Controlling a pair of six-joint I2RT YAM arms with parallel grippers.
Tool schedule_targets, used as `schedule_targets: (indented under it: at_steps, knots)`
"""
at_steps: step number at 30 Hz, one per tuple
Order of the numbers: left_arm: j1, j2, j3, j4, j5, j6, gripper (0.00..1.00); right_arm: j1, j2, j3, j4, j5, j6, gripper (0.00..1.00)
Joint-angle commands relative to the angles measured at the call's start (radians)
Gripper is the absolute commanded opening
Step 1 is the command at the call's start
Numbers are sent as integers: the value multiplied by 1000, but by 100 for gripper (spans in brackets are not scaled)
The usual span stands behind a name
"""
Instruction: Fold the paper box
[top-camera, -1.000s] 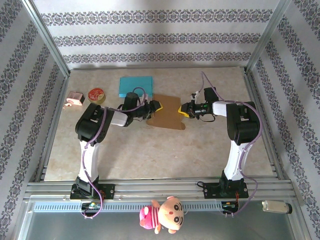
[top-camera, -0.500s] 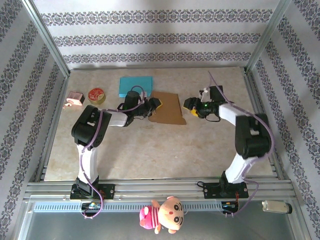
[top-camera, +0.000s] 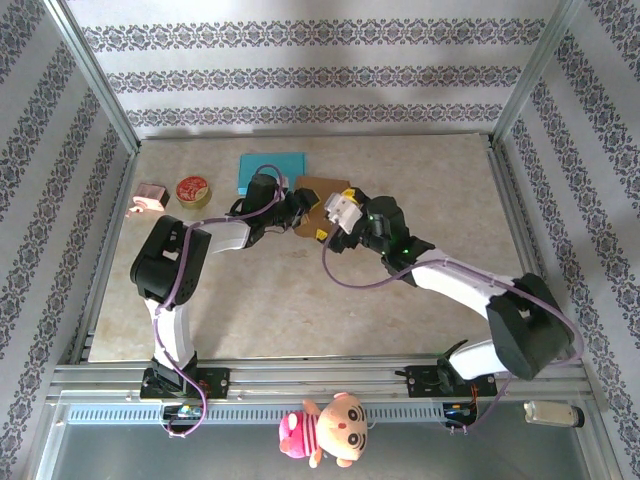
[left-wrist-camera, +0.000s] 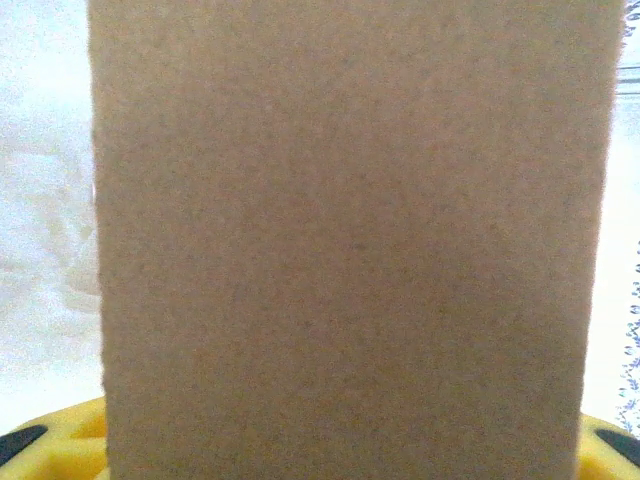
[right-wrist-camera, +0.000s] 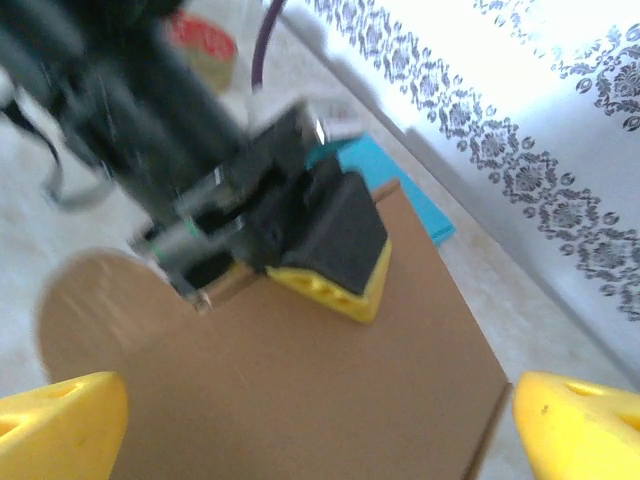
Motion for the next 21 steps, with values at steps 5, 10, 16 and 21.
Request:
schedule_targets:
  at_steps: [5,10,16,21]
  knots:
    - [23,-64,22,-36,-9,3,38,30,74,-64,166,63,-320,98]
    - [29,-68,40,-49,3,6,38,43,151,-50,225,116,-352,98]
    - [35,-83,37,-57,-3,4,38,76,259,-26,323,212,-407,98]
    - [38,-97,37,-63,-3,0,38,100,369,-5,478,373,-480,98]
